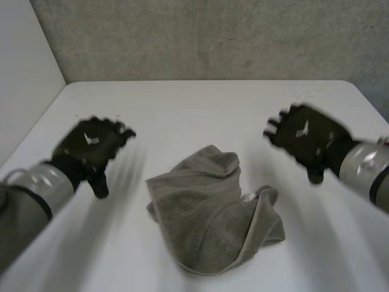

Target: Fold the towel.

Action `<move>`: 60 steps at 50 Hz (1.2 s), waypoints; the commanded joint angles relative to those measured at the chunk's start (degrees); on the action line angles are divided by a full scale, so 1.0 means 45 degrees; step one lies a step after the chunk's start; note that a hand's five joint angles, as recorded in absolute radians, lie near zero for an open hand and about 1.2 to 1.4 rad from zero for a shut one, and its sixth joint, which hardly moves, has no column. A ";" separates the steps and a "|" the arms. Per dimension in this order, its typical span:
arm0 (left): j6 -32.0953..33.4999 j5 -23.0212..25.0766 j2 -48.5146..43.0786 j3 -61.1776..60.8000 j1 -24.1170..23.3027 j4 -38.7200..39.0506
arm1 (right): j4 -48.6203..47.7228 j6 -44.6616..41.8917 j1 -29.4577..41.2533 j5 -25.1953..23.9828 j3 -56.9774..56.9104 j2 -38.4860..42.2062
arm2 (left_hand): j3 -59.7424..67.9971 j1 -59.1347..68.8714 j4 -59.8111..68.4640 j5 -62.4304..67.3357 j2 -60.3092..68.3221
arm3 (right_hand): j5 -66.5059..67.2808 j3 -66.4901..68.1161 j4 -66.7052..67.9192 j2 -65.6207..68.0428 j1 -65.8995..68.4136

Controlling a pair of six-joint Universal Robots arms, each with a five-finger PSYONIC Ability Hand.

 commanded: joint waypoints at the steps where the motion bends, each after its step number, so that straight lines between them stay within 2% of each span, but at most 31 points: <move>1: 0.0253 0.1155 -0.0549 -0.2277 0.0030 0.3001 | -0.0224 -0.0364 -0.0998 -0.2406 0.2085 0.0142 | 0.1201 0.1218 0.1216 0.1286 0.1209 | 0.1359 0.1252 0.1034 0.1257 0.1335; 2: 0.0253 0.1160 -0.0551 -0.2281 0.0030 0.3007 | -0.0477 -0.0305 -0.1212 -0.2797 0.2300 0.0297 | 0.1205 0.1223 0.1221 0.1290 0.1213 | 0.2068 0.1961 0.1743 0.1966 0.2044; 4: 0.0253 0.2112 -0.1036 -0.2767 0.0088 0.3920 | -0.0847 -0.0131 -0.1447 -0.3129 0.2496 0.0685 | 0.1913 0.1930 0.1928 0.1998 0.1921 | 0.2926 0.2819 0.2601 0.2824 0.2902; 7: 0.0253 0.2681 -0.1583 -0.2945 0.0089 0.4469 | -0.1764 0.0570 -0.1585 -0.3366 0.2673 0.1506 | 0.2139 0.2156 0.2154 0.2224 0.2147 | 0.4609 0.4502 0.4284 0.4507 0.4585; 12: 0.0253 0.2859 -0.2364 -0.2887 0.0030 0.4744 | -0.2936 0.1432 -0.1703 -0.3445 0.2848 0.2230 | 0.2140 0.2157 0.2155 0.2225 0.2148 | 0.6035 0.5927 0.5709 0.5932 0.6011; 22: 0.0312 0.2918 -0.3597 -0.2672 -0.0068 0.5370 | -0.4562 0.1629 -0.1781 -0.3445 0.3455 0.2603 | 0.3000 0.3017 0.3015 0.3085 0.3008 | 0.5701 0.5594 0.5376 0.5599 0.5677; 26: 0.0312 0.2918 -0.3695 -0.2574 -0.0068 0.5896 | -0.5029 0.1668 -0.1762 -0.3426 0.3591 0.2701 | 0.3671 0.3688 0.3686 0.3756 0.3679 | 0.4436 0.4329 0.4111 0.4334 0.4412; 34: 0.0312 0.2937 -0.3617 -0.2399 -0.0146 0.6132 | -0.5108 0.2233 -0.2014 -0.3425 0.3495 0.2643 | 0.4271 0.4288 0.4286 0.4356 0.4279 | 0.2338 0.2231 0.2013 0.2236 0.2314; 43: 0.0331 0.2937 -0.3832 -0.1910 -0.0165 0.6171 | -0.5011 0.2918 -0.2269 -0.3367 0.2908 0.2642 | 0.4271 0.4288 0.4286 0.4356 0.4279 | 0.2225 0.2117 0.1900 0.2122 0.2201; 52: 0.0331 0.2976 -0.4866 -0.0915 -0.0165 0.6073 | -0.4505 0.4226 -0.2133 -0.3367 0.1836 0.3636 | 0.4493 0.4510 0.4508 0.4578 0.4501 | 0.2486 0.2378 0.2161 0.2383 0.2462; 60: 0.0331 0.4008 -0.5042 -0.0564 -0.0146 0.6132 | -0.3605 0.4285 -0.2133 -0.3445 0.1131 0.4477 | 0.6583 0.6600 0.6598 0.6667 0.6591 | 0.2785 0.2677 0.2460 0.2682 0.2761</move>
